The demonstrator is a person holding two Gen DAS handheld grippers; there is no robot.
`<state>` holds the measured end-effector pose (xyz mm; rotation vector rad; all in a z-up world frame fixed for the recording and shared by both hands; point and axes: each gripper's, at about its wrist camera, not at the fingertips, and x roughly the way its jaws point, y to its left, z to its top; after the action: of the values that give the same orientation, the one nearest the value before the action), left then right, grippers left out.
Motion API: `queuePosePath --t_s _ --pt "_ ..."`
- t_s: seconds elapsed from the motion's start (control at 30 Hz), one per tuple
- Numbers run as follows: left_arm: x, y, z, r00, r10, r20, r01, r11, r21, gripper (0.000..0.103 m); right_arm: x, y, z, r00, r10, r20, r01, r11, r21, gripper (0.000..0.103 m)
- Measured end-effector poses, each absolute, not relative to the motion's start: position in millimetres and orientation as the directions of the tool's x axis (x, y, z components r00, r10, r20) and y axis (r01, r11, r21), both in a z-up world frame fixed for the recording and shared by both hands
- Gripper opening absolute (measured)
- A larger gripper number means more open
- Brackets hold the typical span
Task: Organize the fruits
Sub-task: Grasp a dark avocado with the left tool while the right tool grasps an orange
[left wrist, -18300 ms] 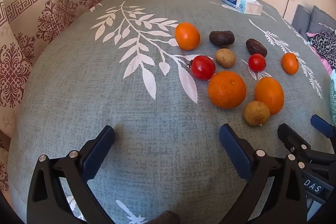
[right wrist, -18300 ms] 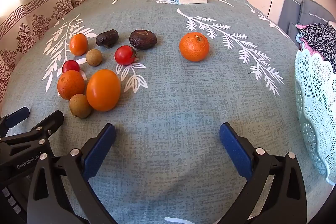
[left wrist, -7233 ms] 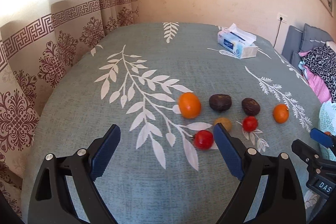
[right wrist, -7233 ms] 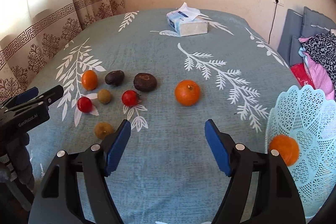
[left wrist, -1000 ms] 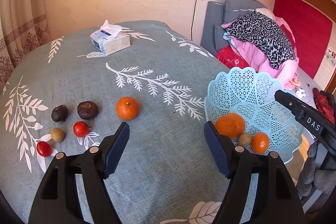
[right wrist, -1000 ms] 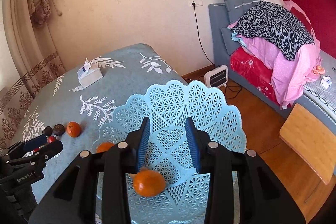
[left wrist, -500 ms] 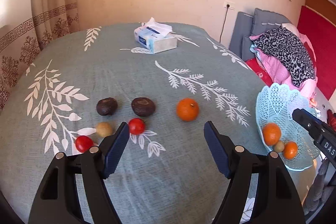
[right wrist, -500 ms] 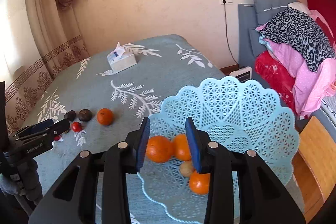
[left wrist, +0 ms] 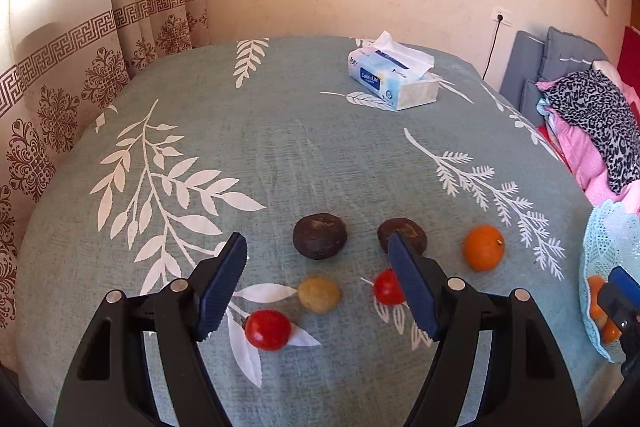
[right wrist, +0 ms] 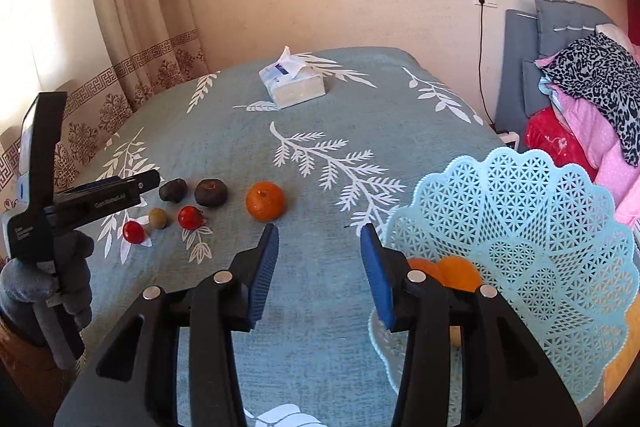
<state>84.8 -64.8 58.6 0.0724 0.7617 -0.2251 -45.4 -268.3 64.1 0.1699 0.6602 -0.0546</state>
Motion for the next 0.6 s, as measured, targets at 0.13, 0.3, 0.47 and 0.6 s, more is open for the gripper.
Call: queuePosePath --t_s 0.13,0.3,0.47,0.6 --pt "104.6 -64.7 48.1 0.68 -0.157 -0.716 0.219 0.976 -0.006 0.073 -37.2 -256.0 61.6 0.78 0.025 -0.625 0.076 0.988 0.135 0.044" --pt "123.9 -65.1 36.6 0.634 -0.175 -0.753 0.22 0.975 -0.041 0.069 -28.3 -246.5 57.1 0.767 0.044 -0.64 0.054 0.99 0.133 0.044" --pt "138.4 -64.8 26.1 0.598 -0.202 -0.776 0.223 0.972 -0.081 0.064 -16.2 -241.4 51.4 0.742 0.085 -0.665 0.034 0.986 0.164 0.044" --pt "147.1 -62.0 16.3 0.571 -0.221 -0.79 0.216 0.97 -0.116 0.057 -8.4 -236.9 49.2 0.733 0.09 -0.674 0.031 0.986 0.166 0.044"
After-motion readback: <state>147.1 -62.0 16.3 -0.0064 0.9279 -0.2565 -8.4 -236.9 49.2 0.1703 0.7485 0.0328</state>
